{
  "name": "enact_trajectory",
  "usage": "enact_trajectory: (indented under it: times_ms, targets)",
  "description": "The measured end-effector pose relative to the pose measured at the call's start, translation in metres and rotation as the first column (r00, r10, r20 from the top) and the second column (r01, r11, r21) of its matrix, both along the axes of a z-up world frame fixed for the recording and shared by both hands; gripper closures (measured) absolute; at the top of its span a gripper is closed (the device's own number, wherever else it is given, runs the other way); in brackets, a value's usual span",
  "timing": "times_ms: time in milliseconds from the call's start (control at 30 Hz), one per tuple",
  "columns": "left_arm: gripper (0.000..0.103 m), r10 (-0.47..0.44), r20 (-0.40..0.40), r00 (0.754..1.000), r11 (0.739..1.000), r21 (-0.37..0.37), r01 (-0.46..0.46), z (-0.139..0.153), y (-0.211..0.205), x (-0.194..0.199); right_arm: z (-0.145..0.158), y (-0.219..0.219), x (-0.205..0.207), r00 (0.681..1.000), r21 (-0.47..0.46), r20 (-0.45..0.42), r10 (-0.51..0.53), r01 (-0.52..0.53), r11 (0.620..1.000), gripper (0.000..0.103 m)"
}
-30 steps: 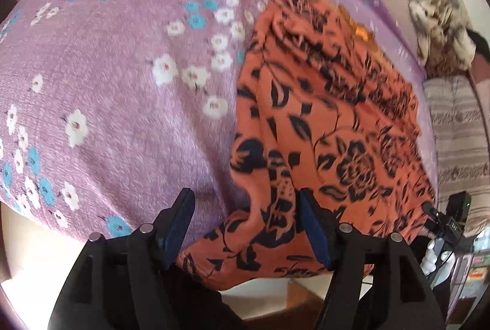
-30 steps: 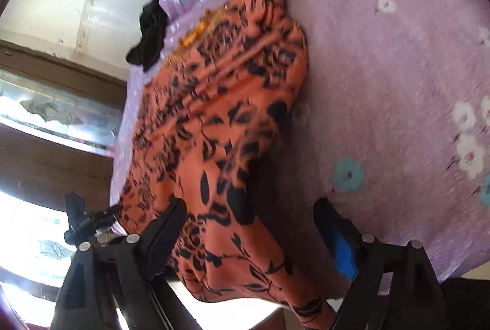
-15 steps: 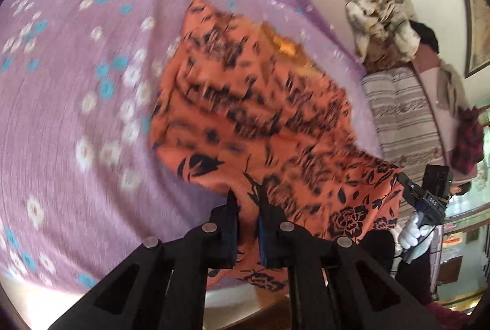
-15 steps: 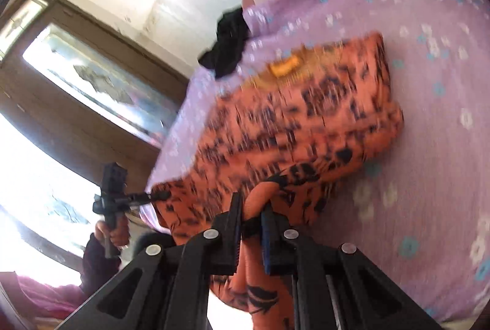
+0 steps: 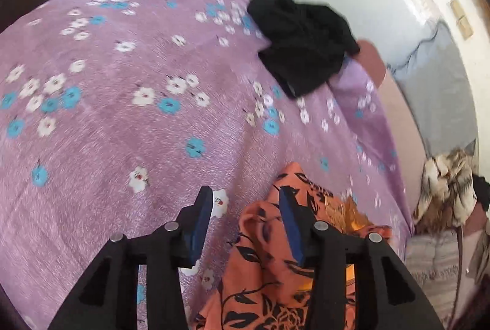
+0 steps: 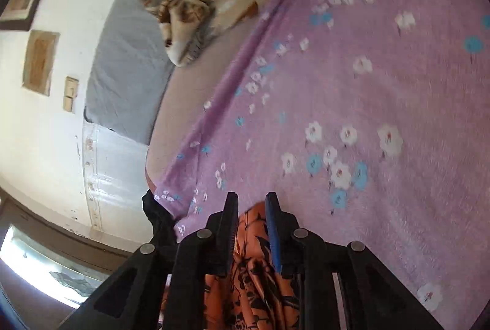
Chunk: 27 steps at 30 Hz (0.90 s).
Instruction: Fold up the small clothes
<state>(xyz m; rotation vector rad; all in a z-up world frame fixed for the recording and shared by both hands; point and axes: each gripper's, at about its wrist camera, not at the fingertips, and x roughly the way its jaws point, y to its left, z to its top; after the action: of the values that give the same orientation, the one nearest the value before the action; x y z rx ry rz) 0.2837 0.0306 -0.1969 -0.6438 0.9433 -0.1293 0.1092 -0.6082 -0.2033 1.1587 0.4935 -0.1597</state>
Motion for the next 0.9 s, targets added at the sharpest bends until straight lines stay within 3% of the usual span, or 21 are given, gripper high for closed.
enact_trajectory:
  times_ms: [33,100,200,300,333,400,600,667,700,767,800,833,900]
  targets:
    - [0.053,0.026,0.031,0.999,1.0,0.014,-0.027,-0.001,-0.003,-0.012,0.017,0.009,0.003,0.999,-0.116,-0.012,0.04,-0.042,0.992,0.082]
    - [0.051,0.046,0.027,0.999,0.997,0.058,-0.047,0.001,-0.008,-0.023,0.048,0.044,0.011,0.989,-0.329,-0.02,0.146,-0.144,0.933,0.082]
    - [0.05,-0.106,0.056,0.993,0.993,0.067,0.102,0.019,-0.027,-0.024,0.066,0.107,0.021,0.935,-0.417,-0.05,0.351,-0.339,0.843,0.082]
    - [0.032,-0.171,0.078,0.982,0.98,0.115,0.161,0.023,-0.045,-0.032,0.063,0.167,0.031,0.855,-0.445,-0.161,0.492,-0.508,0.737,0.082]
    - [0.031,-0.193,0.062,0.979,0.975,0.125,0.184,0.019,-0.048,-0.03,0.058,0.176,0.03,0.837,-0.433,-0.184,0.516,-0.54,0.722,0.082]
    - [0.031,-0.209,0.028,0.978,0.973,0.112,0.204,0.008,-0.046,-0.025,0.049,0.186,0.03,0.829,-0.392,-0.2,0.522,-0.556,0.733,0.082]
    - [0.025,-0.213,-0.022,0.977,0.976,-0.038,0.212,-0.011,-0.033,-0.003,0.052,0.175,0.019,0.896,-0.42,-0.186,0.404,-0.444,0.791,0.082]
    - [0.025,-0.224,-0.036,0.974,0.973,-0.058,0.222,-0.014,-0.034,0.001,0.057,0.169,0.02,0.916,-0.424,-0.171,0.362,-0.4,0.813,0.078]
    - [0.025,-0.239,-0.043,0.97,0.97,-0.059,0.237,-0.015,-0.037,0.002,0.059,0.168,0.02,0.925,-0.428,-0.167,0.342,-0.381,0.82,0.072]
    - [0.025,-0.256,-0.04,0.966,0.965,-0.064,0.254,-0.015,-0.04,0.003,0.067,0.165,0.017,0.935,-0.443,-0.164,0.315,-0.355,0.823,0.051]
    - [0.025,-0.261,-0.032,0.965,0.964,-0.068,0.258,-0.014,-0.039,0.003,0.071,0.164,0.014,0.945,-0.456,-0.152,0.29,-0.327,0.828,0.025]
    - [0.025,-0.264,-0.025,0.964,0.963,-0.071,0.261,-0.013,-0.039,0.002,0.077,0.163,0.009,0.958,-0.473,-0.12,0.26,-0.286,0.834,0.017]
    - [0.025,-0.263,-0.021,0.965,0.962,-0.076,0.261,-0.013,-0.039,0.002,0.084,0.16,0.002,0.97,-0.489,-0.058,0.234,-0.232,0.841,0.015]
